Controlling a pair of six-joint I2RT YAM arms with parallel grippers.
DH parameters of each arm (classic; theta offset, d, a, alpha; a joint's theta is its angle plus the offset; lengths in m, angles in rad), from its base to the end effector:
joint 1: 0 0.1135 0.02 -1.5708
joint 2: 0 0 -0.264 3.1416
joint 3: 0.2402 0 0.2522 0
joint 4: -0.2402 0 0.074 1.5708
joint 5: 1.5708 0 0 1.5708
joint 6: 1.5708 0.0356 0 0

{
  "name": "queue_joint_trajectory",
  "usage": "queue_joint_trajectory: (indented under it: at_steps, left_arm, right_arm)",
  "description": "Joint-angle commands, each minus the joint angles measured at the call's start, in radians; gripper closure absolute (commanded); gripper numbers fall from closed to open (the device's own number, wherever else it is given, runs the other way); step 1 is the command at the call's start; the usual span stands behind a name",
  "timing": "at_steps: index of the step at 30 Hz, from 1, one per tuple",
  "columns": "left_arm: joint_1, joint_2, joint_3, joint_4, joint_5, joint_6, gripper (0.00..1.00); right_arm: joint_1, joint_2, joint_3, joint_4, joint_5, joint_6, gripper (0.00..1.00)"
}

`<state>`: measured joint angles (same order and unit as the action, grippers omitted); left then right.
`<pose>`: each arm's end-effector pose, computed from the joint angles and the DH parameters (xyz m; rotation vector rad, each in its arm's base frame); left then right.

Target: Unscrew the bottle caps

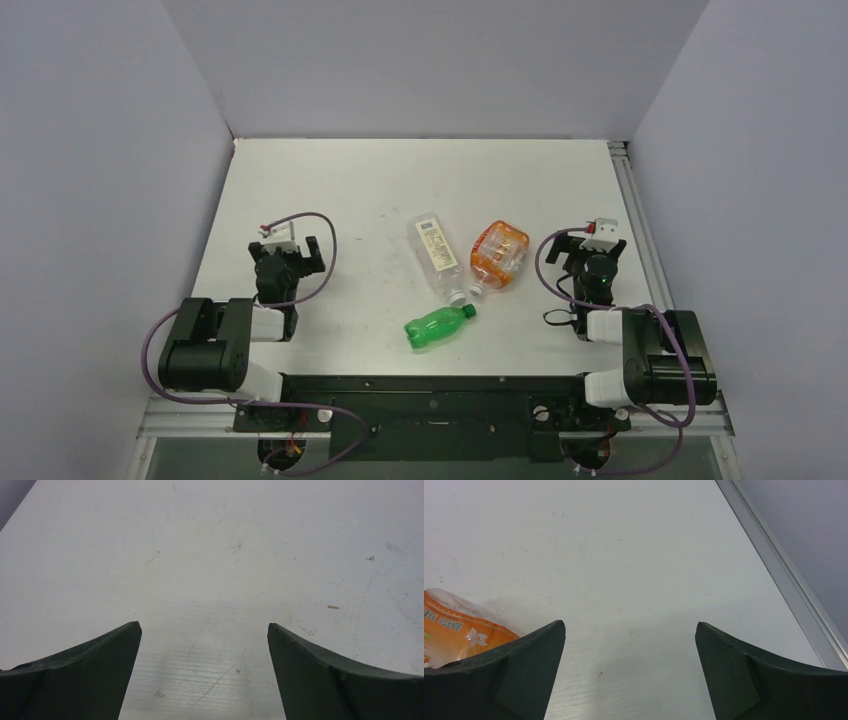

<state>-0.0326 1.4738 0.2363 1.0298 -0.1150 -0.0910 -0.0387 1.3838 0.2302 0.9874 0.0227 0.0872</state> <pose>0.2383 -0.0037 0.1419 -0.1347 1.7720 0.0130 0.2329 -0.0098 0.1551 0.1259 1.7324 0.0159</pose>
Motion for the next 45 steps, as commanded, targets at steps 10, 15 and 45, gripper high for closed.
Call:
queue_joint_trajectory:
  at_steps: [10, 15, 45]
  left_arm:
    - [0.007, -0.004, 0.028, 0.059, 0.014, 0.007, 0.03]
    - [0.009, -0.006, 0.03, 0.052, 0.032, 0.01, 0.04]
    - [0.026, -0.341, 0.781, -1.571, 0.525, 0.177, 0.03]
  right_arm:
    - [-0.005, -0.012, 0.025, 0.062, 0.005, 0.009, 0.0]
    - [0.005, -0.015, 0.038, 0.037, 0.074, 0.028, 0.0]
    - [0.677, -0.258, 0.909, -1.451, 0.491, 0.421, 0.01]
